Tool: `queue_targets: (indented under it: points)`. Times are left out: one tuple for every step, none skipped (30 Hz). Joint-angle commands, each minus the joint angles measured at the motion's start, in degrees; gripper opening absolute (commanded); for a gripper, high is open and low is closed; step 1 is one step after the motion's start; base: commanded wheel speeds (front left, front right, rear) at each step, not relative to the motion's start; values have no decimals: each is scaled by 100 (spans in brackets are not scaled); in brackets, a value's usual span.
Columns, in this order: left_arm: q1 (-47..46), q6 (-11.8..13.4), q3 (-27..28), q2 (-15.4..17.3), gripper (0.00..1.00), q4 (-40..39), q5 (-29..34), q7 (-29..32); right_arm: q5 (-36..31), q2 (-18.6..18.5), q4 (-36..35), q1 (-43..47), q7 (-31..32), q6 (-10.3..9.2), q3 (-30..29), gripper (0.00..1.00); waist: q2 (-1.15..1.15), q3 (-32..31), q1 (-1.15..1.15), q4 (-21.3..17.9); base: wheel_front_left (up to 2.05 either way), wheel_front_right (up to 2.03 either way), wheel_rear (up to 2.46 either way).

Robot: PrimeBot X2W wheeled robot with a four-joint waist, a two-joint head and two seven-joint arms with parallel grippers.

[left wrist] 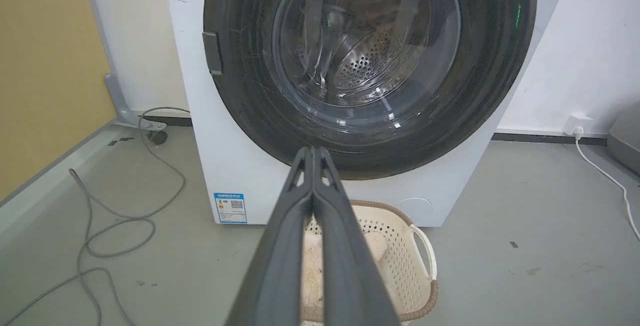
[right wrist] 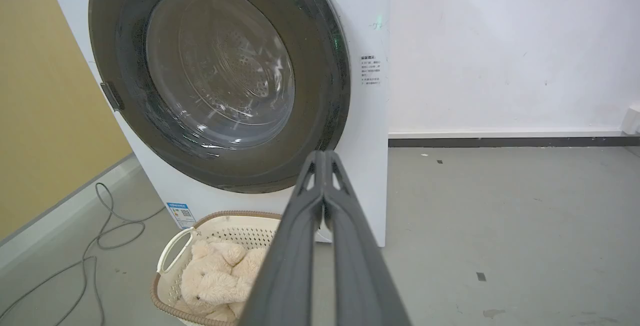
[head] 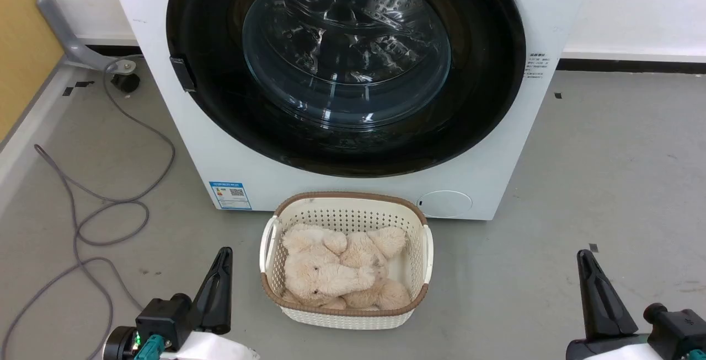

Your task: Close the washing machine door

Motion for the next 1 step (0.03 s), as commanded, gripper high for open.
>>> queue_targets:
  points:
    - [-6,35,11,-1,0,-42,37,26,-38,2,-14,-44,26,0,14,0,0,-2,0,-1,0,0,0]
